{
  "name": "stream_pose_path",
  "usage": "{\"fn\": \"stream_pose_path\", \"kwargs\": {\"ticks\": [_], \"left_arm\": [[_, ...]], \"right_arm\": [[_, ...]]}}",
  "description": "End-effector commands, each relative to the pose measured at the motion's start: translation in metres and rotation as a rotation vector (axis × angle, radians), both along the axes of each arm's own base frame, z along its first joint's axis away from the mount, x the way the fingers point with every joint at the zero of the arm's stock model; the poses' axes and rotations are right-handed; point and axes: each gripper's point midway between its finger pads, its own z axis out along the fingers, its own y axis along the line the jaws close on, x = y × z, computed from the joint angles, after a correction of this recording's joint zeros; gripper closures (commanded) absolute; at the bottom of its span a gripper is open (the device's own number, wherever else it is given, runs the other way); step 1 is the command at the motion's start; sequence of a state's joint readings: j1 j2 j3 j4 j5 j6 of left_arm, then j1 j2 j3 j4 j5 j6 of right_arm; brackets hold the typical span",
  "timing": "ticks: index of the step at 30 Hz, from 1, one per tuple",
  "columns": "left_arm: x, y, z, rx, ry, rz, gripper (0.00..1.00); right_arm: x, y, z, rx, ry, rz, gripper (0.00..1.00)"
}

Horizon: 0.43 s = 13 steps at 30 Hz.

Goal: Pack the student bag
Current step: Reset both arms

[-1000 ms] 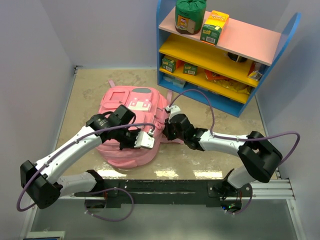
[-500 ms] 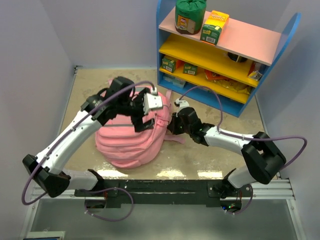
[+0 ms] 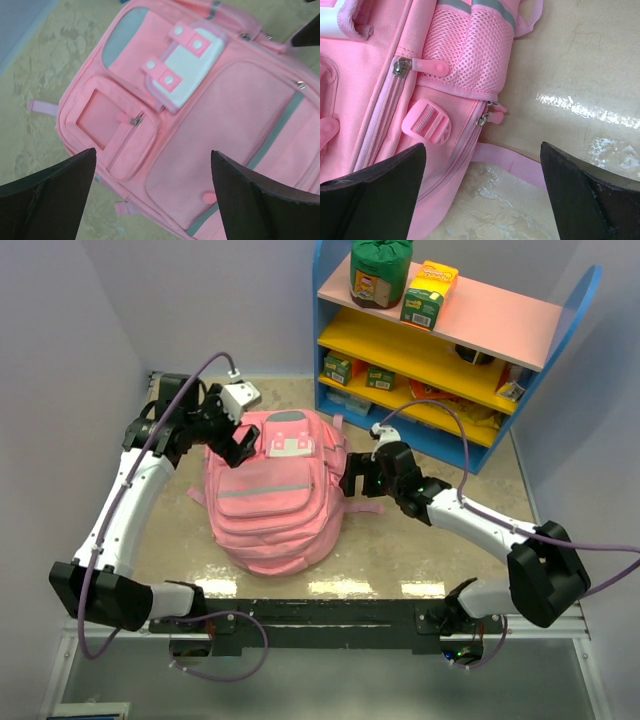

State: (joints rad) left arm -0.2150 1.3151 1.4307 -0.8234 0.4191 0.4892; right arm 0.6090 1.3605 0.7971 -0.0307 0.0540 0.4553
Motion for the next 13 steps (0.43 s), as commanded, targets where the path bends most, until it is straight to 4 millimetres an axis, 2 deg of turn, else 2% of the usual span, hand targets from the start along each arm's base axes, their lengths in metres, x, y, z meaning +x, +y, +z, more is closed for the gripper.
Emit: {"fn": "stream_pose_path", "kwargs": {"ticks": [1,5,6,13], "left_arm": [[0.01,0.036,-0.016,-0.052,-0.012,0.106,0.0],[0.013,0.055,-0.04,-0.07,0.013,0.229,0.0],[0.013,0.057,-0.041,-0.079,0.011,0.241,0.0],[0.006,0.068,-0.056,-0.098,-0.013,0.283,0.0]], "right_arm": [[0.007,-0.002,0.043,0.0,-0.069,-0.009,0.01],[0.008,-0.004,0.066,0.02,-0.136,0.0,0.01],[0.008,-0.004,0.069,0.02,-0.143,-0.001,0.01],[0.007,-0.004,0.058,-0.009,-0.112,0.009,0.01]]}}
